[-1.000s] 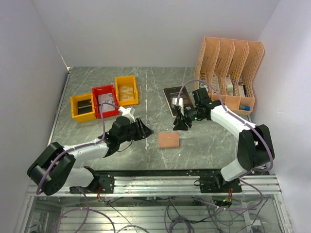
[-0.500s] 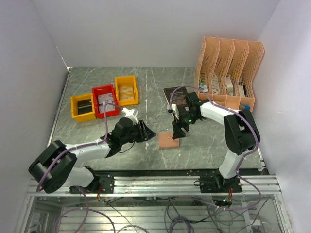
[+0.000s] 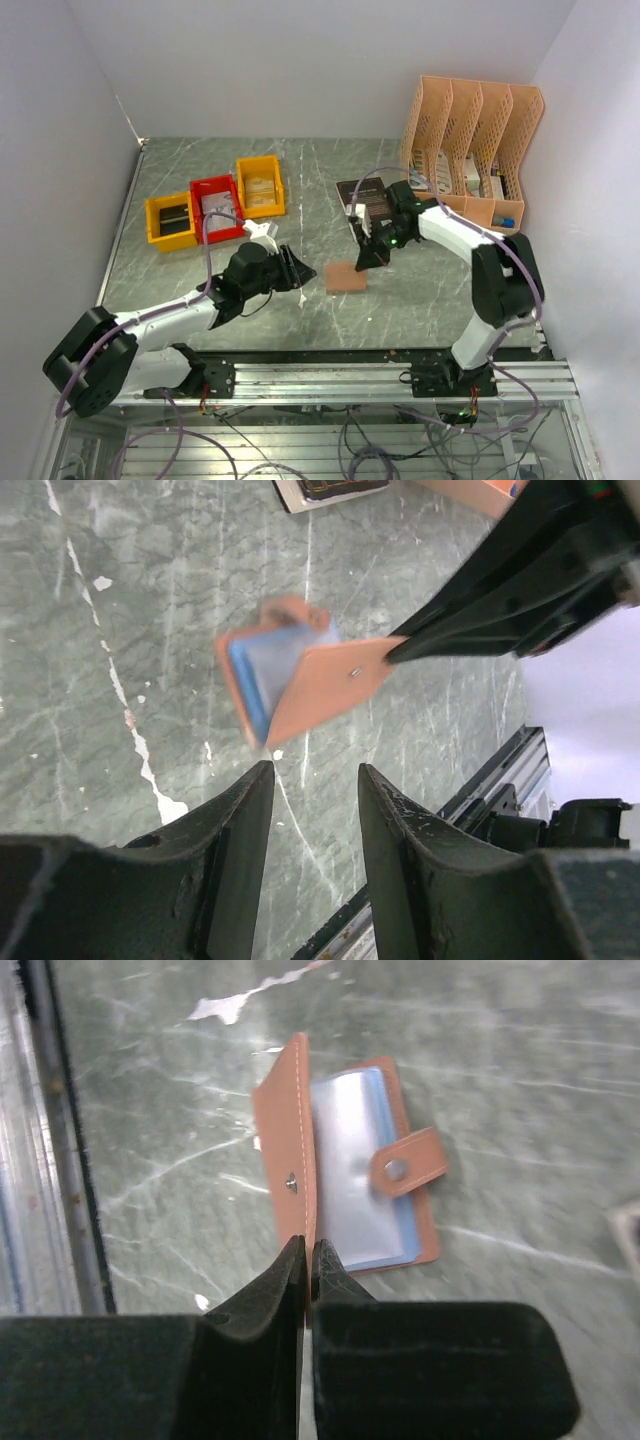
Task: Put the credit cards into the card holder
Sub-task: Open the card holder at the center of the board.
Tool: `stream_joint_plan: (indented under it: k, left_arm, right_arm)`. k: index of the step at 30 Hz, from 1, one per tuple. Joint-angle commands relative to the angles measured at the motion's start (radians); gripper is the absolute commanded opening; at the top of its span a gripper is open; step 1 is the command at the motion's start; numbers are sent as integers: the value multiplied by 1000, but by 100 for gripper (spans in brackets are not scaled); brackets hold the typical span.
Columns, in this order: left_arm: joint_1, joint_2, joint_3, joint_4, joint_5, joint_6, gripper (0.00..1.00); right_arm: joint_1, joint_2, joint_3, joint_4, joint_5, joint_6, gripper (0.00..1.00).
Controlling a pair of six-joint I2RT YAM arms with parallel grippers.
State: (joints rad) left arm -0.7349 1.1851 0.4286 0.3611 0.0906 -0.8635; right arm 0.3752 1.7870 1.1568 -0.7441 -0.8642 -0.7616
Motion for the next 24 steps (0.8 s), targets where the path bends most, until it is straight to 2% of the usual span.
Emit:
stream_joint_plan:
  k: [1,4,7,10,16,20,24]
  left_arm:
    - [-4,-39,24,-78,-69,43,50]
    - [-4,-43,43,-92,-86,54,51]
    - [-4,-33,60,-97,-96,56,51]
    - [-3,-17,65,-89,-97,51,51]
    - [-3,-12,65,-87,-94,48,50]
    - [-4,-27,51,-81,-78,39,51]
    - [-4,-14,31,-58,-59,19,51]
  right_arm:
    - [-46,-214,-72,233,177,145,0]
    - [-56,-305,-142,330,257,187,0]
    - [-49,-330,-202,327,214,151,0]
    - [-3,-316,-238,300,211,99,0]
    - [154,-237,-258,319,285,96,0]
    - [211,-209,-240,266,214,57,0]
    - [215,-210,-240,247,168,39,17]
